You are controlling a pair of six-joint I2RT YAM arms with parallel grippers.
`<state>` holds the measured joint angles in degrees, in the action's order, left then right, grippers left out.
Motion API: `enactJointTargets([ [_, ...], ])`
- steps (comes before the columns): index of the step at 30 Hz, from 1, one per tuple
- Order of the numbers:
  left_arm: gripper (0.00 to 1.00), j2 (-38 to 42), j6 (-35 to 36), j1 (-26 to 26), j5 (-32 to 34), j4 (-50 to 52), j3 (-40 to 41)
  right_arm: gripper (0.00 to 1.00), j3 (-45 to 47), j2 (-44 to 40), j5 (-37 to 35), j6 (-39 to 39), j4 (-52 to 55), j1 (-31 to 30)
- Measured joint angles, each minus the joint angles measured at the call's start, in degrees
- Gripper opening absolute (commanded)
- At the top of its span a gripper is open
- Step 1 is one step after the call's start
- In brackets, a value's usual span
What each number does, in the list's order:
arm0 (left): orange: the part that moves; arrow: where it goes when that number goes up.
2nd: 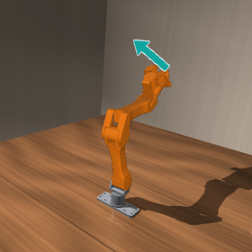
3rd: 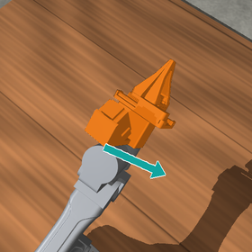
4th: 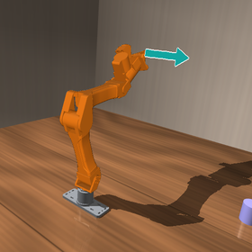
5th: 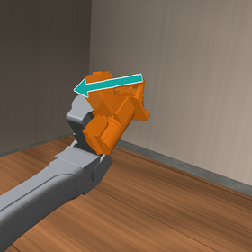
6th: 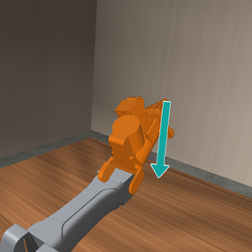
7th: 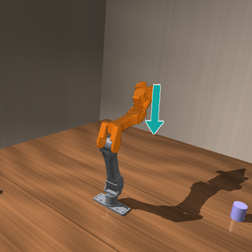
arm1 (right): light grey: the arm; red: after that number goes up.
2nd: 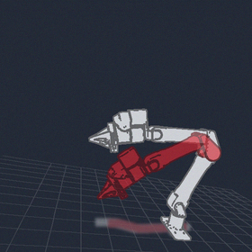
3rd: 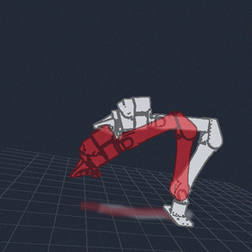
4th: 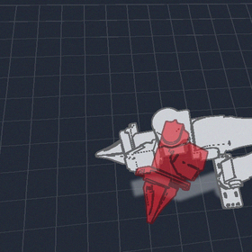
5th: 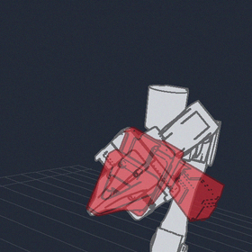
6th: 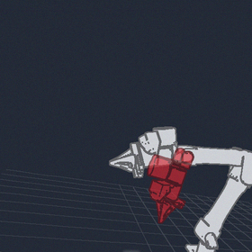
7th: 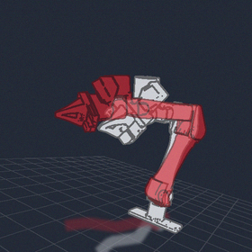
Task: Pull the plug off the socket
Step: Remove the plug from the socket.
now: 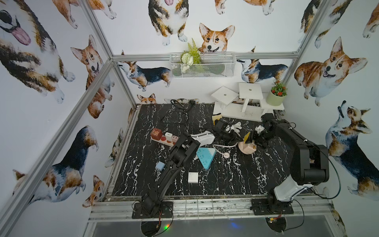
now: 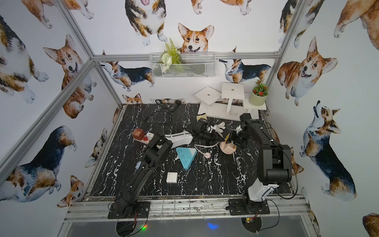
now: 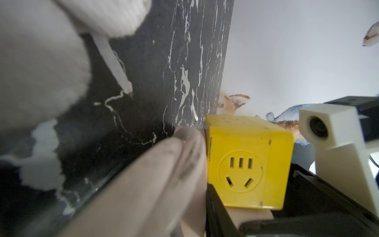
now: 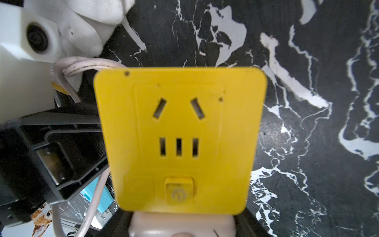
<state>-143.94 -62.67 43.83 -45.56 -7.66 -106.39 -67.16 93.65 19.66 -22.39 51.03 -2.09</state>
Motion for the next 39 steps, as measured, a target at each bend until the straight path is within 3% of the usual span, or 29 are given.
enactJointTargets([
  [2, 0.02, 0.00, 0.55, -0.07, -0.02, 0.22, -0.04, 0.72, 0.26, 0.09, 0.35, -0.35, -0.28, 0.00],
  [7, 0.03, 0.00, -0.79, -0.28, 0.66, 0.39, -0.24, 0.71, 1.49, 1.09, 2.91, -0.46, 2.12, -0.39],
  [10, 0.03, 0.00, -1.16, -0.31, 0.66, 0.39, -0.24, 0.54, 2.21, 0.87, 3.34, -0.61, 2.10, -0.42],
  [15, 0.06, 0.52, -1.38, -0.22, 0.15, -0.42, 0.26, 0.43, 2.16, -1.16, 1.90, -0.33, 2.84, -0.55],
  [17, 0.07, 1.25, -1.31, -0.31, 0.26, -0.76, 1.05, 0.32, 0.39, -0.17, 2.01, 0.04, 4.17, -0.55],
  [19, 0.13, 1.60, -1.07, -0.42, 0.68, -0.76, 1.31, 0.16, -1.05, 1.20, 2.45, 0.76, 4.74, -0.55],
  [22, 0.34, 1.68, -1.11, -0.50, 1.51, -0.83, 1.97, 0.00, -2.08, 3.10, 3.23, 1.31, 4.87, -0.55],
  [25, 0.44, 2.29, -1.51, -0.42, 1.40, -1.92, 3.43, 0.00, -1.55, 2.54, 3.82, 0.96, 5.03, -0.52],
  [31, 0.50, 3.39, -1.38, -0.13, -1.38, -3.85, 6.56, 0.00, -0.28, 1.09, 4.37, -0.46, 3.56, -0.42],
  [35, 0.47, 2.69, -2.08, 0.13, -2.03, -4.63, 6.08, 0.00, 0.44, 0.81, 4.52, -1.53, 3.15, -0.42],
  [39, 0.23, 1.66, -3.63, 0.37, -2.29, -6.88, 5.70, 0.00, 1.01, 0.76, 4.79, -1.75, 2.78, -0.17],
])
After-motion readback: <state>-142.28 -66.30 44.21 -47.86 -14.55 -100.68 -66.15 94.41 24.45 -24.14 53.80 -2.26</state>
